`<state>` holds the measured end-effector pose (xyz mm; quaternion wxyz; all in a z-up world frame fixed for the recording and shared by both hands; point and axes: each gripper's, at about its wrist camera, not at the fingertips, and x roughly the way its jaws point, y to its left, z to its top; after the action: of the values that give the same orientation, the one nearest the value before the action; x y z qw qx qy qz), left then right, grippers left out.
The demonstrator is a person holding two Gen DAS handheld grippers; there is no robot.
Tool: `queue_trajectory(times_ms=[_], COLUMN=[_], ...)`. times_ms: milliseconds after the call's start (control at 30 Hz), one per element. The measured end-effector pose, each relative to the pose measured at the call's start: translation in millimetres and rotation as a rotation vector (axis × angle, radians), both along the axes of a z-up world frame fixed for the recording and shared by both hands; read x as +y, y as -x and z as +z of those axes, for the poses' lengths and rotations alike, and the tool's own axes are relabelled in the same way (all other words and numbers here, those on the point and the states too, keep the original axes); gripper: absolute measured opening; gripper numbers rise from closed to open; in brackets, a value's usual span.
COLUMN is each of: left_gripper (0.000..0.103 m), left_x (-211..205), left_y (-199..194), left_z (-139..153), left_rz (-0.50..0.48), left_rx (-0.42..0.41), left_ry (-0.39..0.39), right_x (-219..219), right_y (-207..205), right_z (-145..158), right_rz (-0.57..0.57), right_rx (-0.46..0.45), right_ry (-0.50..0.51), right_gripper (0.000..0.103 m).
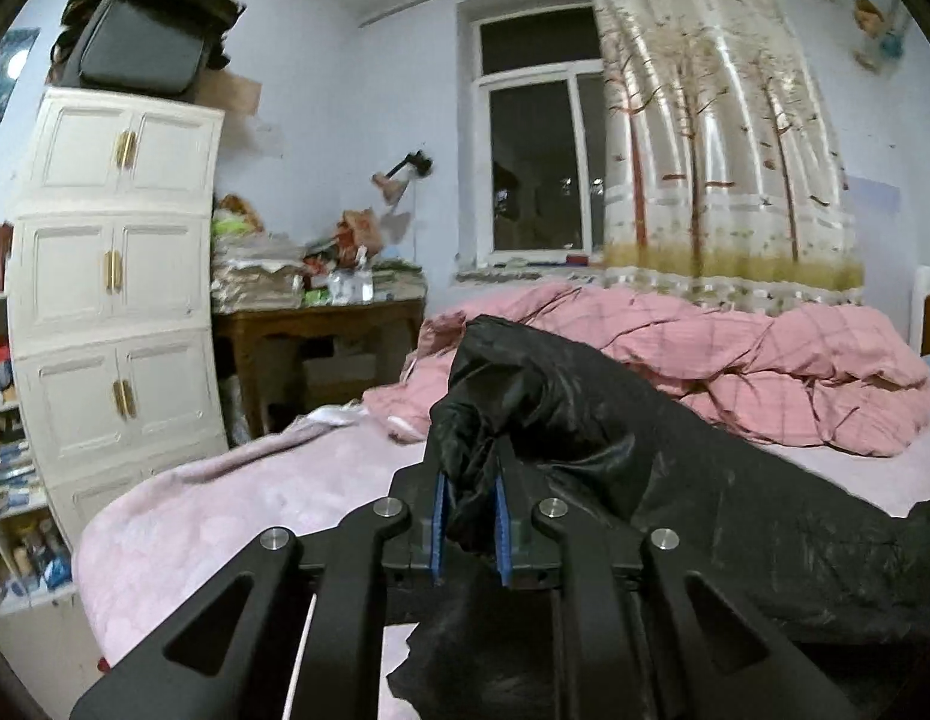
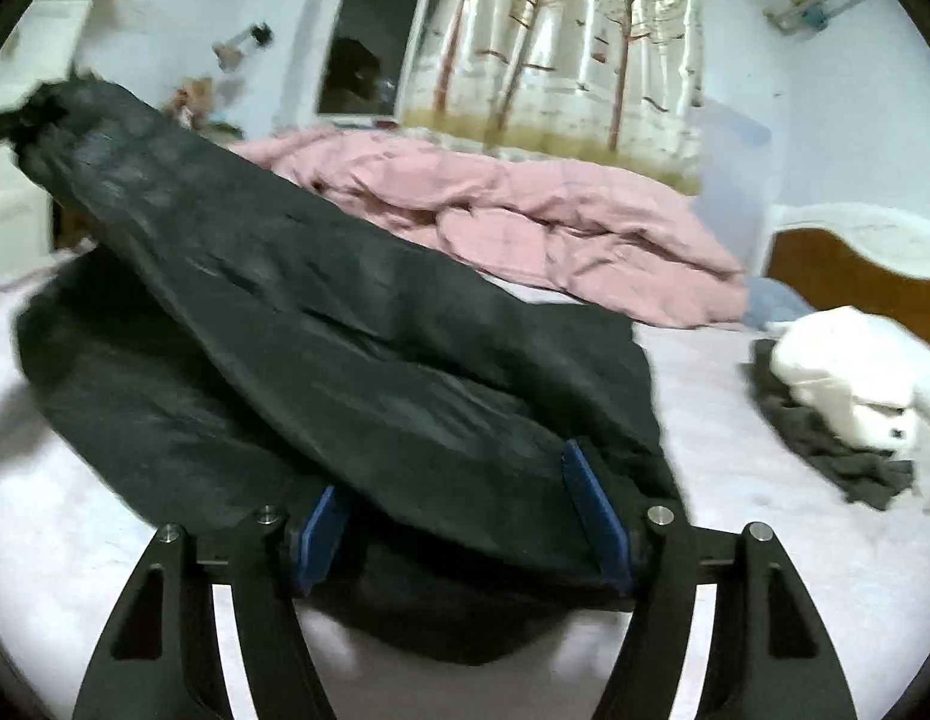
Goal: Fold large clothes
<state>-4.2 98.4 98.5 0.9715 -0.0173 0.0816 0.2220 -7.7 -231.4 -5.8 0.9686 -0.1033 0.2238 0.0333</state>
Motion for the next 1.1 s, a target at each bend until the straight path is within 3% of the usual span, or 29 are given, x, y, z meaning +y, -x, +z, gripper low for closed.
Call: queue_trajectory(times_ms=[67, 167, 267, 333, 433, 533, 667, 767, 800, 867, 900, 933, 1000, 1100], left_gripper=[0.012, 0.012, 0.015, 0.015, 0.015, 0.015, 0.014, 0.017, 0.018, 0.035, 0.053, 0.063, 0.081, 0.081], left_x=[3.3, 3.9, 9.2, 10.4, 15.4, 17.9, 14.1, 22.4, 25.6, 29.5, 27.5, 21.8, 0.2, -40.8], left_y=[-3.3, -3.1, 1.8, -0.2, -12.6, -27.2, -59.5, -78.1, -75.7, -57.4, -46.4, -34.1, -17.9, -5.0], left_z=[-7.8, -23.6, -40.3, -52.7, -64.9, -73.0, -82.3, -94.3, -96.6, -92.9, -87.5, -80.9, -69.5, -58.8], left_rz=[0.012, 0.027, 0.028, 0.082, 0.074, 0.050, 0.028, -0.001, -0.033, -0.084, -0.095, -0.092, -0.078, -0.088], left_rx=[0.026, 0.055, 0.035, 0.050, 0.108, 0.159, 0.270, 0.377, 0.367, 0.274, 0.224, 0.166, 0.074, 0.048], left_ry=[0.005, -0.019, -0.046, -0.086, -0.095, -0.098, -0.153, -0.083, -0.044, 0.024, 0.031, 0.015, -0.078, -0.241], right_x=[0.5, 7.8, 12.5, 12.7, 6.8, -6.8, -55.7, -93.7, -103.4, -124.5, -131.4, -137.1, -148.1, -151.2], right_y=[2.6, 10.7, 26.1, 34.9, 50.4, 50.5, 32.8, 15.2, 11.6, 8.9, 6.6, 3.0, 3.0, -1.5], right_z=[2.7, 4.7, 10.5, 15.2, 28.2, 42.3, 53.9, 51.5, 48.9, 43.6, 43.7, 44.4, 47.8, 47.1], right_rz=[0.078, 0.370, 0.522, 0.545, 0.463, 0.278, 0.091, -0.040, -0.061, -0.092, -0.097, -0.100, -0.105, -0.099], right_rx=[0.008, 0.107, 0.105, 0.064, -0.091, -0.186, -0.182, -0.119, -0.105, -0.081, -0.072, -0.071, -0.081, -0.079], right_ry=[-0.035, -0.124, -0.225, -0.246, -0.214, -0.185, -0.324, -0.417, -0.445, -0.488, -0.493, -0.497, -0.530, -0.532], right_gripper=[0.070, 0.071, 0.071, 0.071, 0.071, 0.072, 0.076, 0.076, 0.076, 0.076, 0.076, 0.076, 0.076, 0.076])
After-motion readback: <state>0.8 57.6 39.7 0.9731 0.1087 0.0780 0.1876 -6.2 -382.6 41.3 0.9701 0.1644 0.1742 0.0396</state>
